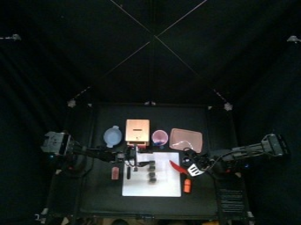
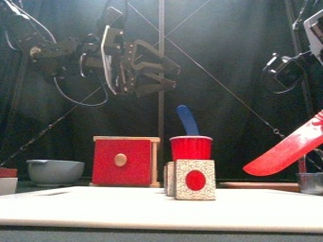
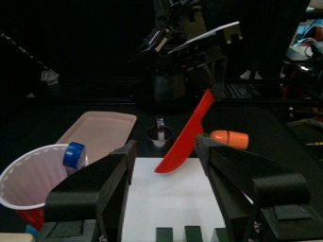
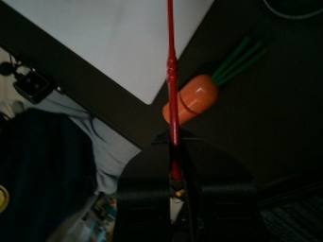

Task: Place sushi on board then cut the sushi with the knife then place the pieces on the plate
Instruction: Place the 4 sushi pieces on the plate

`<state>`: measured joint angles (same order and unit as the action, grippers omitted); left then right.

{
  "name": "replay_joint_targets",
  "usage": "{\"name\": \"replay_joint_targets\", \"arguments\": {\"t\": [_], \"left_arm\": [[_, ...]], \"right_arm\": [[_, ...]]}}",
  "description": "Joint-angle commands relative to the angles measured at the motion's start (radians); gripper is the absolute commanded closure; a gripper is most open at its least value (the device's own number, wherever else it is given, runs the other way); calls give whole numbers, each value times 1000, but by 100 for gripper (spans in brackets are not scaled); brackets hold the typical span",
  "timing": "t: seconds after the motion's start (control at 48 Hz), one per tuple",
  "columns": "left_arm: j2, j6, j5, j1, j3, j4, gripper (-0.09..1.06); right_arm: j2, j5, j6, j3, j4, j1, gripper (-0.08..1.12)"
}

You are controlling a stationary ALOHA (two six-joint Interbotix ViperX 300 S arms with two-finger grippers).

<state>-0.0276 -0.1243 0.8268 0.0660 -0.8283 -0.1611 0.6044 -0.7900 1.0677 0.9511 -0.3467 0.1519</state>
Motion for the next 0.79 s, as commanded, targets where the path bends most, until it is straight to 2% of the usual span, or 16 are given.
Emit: {"name": "replay_joint_targets", "arguments": {"t": [0.021,0.146,0.25,0.417,0.479,0.688,0.792], "left_arm": [[2,-3,8,3,21,17,9],[0,-3,8,0,15,40,9],[6,-3,8,2,5,61,9],[17,-2,8,2,-11,64,9],[17,-3,8,2,-12,66,9],[20,-3,8,0,-20,67,9],[23,-3,8,2,-20,67,9]], "right_arm": [[-15,101,150,-21,69,54,67],[-46,189,225,-17,87,77,62],[-97,245,267,-15,58,80,49],[-192,281,278,-34,41,87,27],[-225,290,272,-49,34,91,22],[-316,301,262,-101,52,97,19],[-339,310,247,-127,141,89,19]]}}
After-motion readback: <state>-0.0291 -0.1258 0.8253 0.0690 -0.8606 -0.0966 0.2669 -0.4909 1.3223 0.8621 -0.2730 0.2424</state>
